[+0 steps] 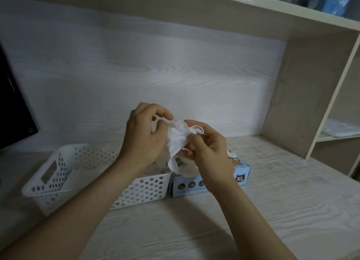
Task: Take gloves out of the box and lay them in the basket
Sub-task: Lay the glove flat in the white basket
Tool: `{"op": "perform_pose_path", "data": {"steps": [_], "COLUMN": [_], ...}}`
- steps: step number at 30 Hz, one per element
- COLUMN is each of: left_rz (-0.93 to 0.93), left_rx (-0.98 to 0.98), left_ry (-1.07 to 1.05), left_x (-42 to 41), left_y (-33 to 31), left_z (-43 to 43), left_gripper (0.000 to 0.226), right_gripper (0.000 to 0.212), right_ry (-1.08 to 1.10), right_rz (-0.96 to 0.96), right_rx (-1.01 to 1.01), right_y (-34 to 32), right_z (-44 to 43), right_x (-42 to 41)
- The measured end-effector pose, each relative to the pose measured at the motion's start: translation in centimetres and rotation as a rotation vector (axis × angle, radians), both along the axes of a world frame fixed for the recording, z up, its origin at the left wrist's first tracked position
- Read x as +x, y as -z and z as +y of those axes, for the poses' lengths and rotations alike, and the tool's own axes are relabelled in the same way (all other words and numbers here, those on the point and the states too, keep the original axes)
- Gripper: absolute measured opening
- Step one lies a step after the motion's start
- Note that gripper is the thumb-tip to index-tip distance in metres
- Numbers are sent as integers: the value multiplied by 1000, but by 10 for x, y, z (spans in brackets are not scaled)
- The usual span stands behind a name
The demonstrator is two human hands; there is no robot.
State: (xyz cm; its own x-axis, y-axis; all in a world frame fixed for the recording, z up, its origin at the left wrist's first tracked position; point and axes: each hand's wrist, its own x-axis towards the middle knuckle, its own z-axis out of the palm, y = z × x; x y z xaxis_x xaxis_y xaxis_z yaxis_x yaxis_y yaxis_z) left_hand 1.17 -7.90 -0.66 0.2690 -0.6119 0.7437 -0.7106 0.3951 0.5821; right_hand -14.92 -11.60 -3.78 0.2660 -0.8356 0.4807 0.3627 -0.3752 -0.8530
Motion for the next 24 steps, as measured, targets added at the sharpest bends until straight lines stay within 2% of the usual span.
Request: {"op": "perform_pose_path", "data": {"steps": [3, 6, 10, 12, 15, 18, 22, 24], "left_rz": [-7, -58, 108, 226, 343, 376, 425, 489], "left_rx": [88, 140, 136, 127, 135, 152, 204, 240], "left_ry": [187, 244, 296, 307, 316, 301, 332, 364], "left_x": [-7, -12, -11, -10, -8, -8, -9, -9], "left_y": [-4, -1, -1, -5, -10, -13, -13, -12], "left_z": [8, 9, 5, 6, 6, 8, 10, 9], "left_gripper": [18, 16, 13, 15, 14, 19, 19, 17], "right_gripper": [17, 13, 12, 6, 22, 30, 14, 14], "right_ry": [92, 197, 271, 252, 198, 165, 124, 92], "right_rz": [22, 53, 67, 83, 106, 68, 27, 22], "right_rx": [-47, -140, -168, -154, -126, -166, -178, -165], "right_y": [-1, -1, -1, -3, 0, 0, -3, -5], "right_z": [2, 2, 2, 2, 0, 0, 2, 3], "right_x": [2, 1, -1, -4, -7, -5, -7, -7]}}
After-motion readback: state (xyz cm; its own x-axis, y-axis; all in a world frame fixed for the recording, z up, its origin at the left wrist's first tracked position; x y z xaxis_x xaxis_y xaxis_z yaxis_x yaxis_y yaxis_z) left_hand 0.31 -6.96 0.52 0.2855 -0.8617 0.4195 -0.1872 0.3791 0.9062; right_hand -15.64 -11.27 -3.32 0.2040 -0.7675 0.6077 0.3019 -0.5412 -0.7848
